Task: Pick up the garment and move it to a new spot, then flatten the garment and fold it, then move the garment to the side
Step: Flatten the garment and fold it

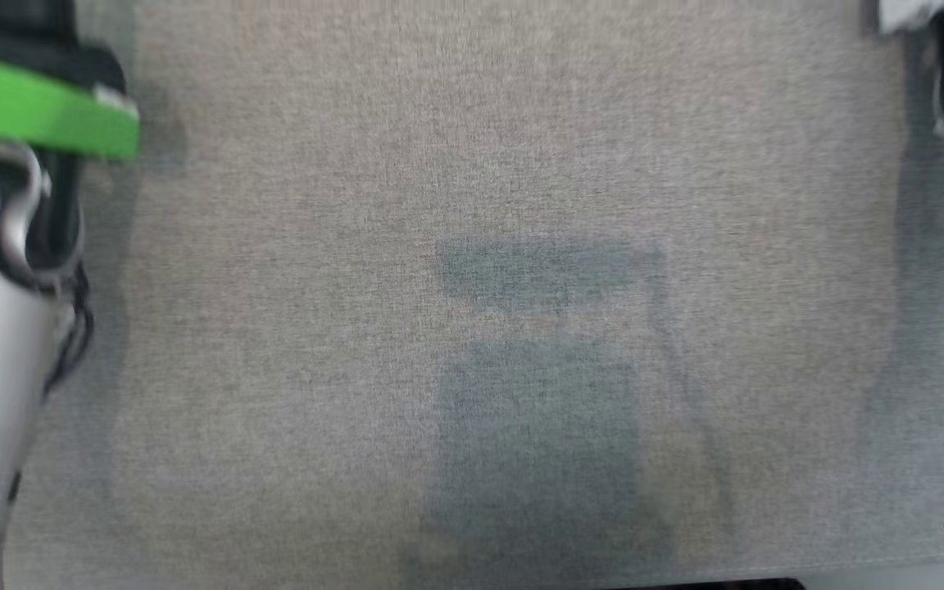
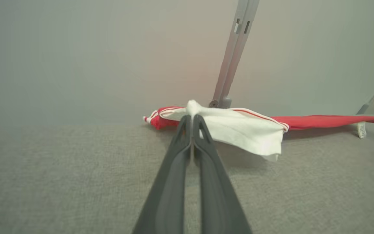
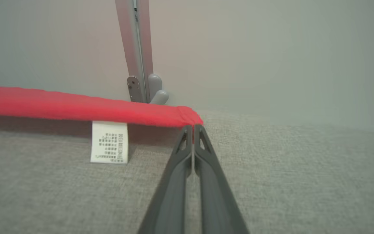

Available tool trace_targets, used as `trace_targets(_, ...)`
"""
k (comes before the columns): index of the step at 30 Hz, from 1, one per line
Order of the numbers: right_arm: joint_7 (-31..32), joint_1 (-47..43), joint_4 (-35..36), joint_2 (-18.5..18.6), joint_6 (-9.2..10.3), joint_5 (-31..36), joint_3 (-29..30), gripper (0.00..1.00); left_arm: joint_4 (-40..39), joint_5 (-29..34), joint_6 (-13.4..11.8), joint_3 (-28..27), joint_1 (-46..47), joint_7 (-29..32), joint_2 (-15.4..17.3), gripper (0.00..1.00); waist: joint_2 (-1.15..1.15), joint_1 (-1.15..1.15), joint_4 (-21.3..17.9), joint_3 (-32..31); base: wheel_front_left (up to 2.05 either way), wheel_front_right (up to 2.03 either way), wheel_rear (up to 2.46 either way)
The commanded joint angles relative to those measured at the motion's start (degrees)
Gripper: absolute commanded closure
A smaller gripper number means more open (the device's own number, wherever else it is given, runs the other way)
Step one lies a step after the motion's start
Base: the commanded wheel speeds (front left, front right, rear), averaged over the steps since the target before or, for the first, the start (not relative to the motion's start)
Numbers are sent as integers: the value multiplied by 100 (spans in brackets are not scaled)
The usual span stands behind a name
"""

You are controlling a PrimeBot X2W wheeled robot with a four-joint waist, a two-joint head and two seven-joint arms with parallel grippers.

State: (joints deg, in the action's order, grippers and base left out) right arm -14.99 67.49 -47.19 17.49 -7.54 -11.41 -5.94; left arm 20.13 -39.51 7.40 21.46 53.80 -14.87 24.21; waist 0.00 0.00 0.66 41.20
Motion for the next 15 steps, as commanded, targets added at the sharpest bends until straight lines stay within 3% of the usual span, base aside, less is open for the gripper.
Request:
trace_targets(1, -24, -230, 12, 63, 11, -112, -16, 100, 18, -103, 14, 20, -171, 9, 89, 100, 0, 0, -102, -842, 0, 0, 0)
trace_targets(9, -24, -1824, 150, 420, 14, -1037, -419, 100, 137, -921, 2, 337, -1808, 184, 305, 100, 0, 0, -172, -2016, 0, 0, 0)
trace_targets(15, -25, -2741, 317, 695, 17, -1409, -653, 100, -233, -1221, -12, 290, -2947, 77, 329, 100, 0, 0, -174, -2593, 0, 0, 0)
